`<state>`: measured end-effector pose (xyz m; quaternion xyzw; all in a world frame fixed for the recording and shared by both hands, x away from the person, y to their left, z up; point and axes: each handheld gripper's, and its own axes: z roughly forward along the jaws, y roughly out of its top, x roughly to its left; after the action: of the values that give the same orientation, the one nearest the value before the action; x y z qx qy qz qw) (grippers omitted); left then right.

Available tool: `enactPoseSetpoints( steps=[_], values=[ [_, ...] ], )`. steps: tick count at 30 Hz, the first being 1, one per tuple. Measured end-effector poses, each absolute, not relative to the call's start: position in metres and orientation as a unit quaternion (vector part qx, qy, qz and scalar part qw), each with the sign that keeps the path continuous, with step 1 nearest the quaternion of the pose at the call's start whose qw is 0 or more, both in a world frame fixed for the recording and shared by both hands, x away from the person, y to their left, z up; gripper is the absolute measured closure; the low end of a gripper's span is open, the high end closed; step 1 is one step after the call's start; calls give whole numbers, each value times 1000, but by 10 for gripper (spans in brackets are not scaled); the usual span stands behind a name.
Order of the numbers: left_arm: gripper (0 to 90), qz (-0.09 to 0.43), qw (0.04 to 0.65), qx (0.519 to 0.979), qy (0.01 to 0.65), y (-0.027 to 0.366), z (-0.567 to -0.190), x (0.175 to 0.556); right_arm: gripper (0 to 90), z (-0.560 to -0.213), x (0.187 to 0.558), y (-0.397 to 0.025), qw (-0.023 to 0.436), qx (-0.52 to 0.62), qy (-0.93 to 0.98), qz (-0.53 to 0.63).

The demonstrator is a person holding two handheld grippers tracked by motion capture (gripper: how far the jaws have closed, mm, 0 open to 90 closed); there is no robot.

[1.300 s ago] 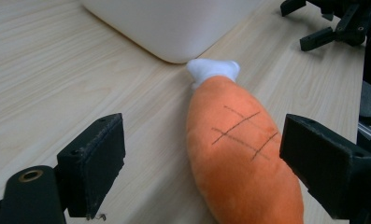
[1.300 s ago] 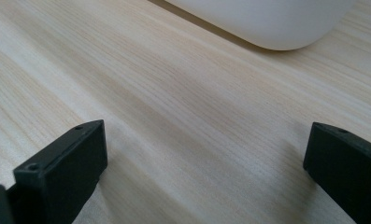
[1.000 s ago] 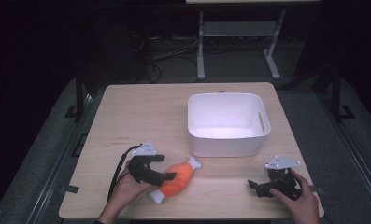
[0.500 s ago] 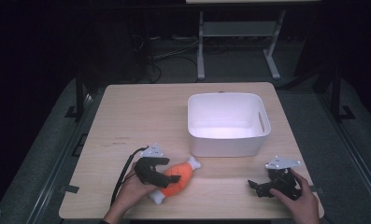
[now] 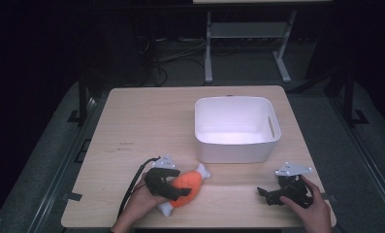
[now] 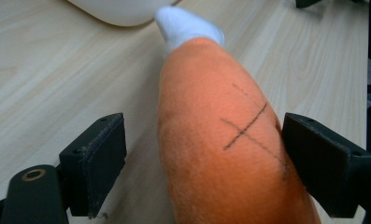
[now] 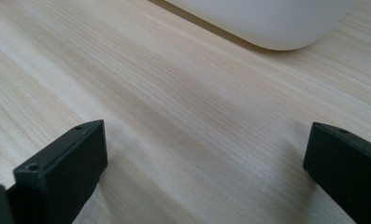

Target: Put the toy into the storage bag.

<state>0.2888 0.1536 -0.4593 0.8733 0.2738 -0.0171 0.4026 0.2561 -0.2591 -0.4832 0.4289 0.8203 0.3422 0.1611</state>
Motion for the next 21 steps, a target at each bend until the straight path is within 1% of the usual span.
enactPoseSetpoints(
  steps=[1,6,15,21],
  values=[
    [160,-17,403,873,274,154,-459,289,0,-483,256,-259,161,429,820,342],
    [278,-37,404,877,258,152,-459,287,0,-483,256,-259,161,429,820,342],
    [345,-55,399,879,254,150,-462,287,0,-483,256,-259,161,429,820,342],
    [395,-50,397,883,244,149,-460,286,0,-483,256,-259,161,429,820,342]
  ],
)
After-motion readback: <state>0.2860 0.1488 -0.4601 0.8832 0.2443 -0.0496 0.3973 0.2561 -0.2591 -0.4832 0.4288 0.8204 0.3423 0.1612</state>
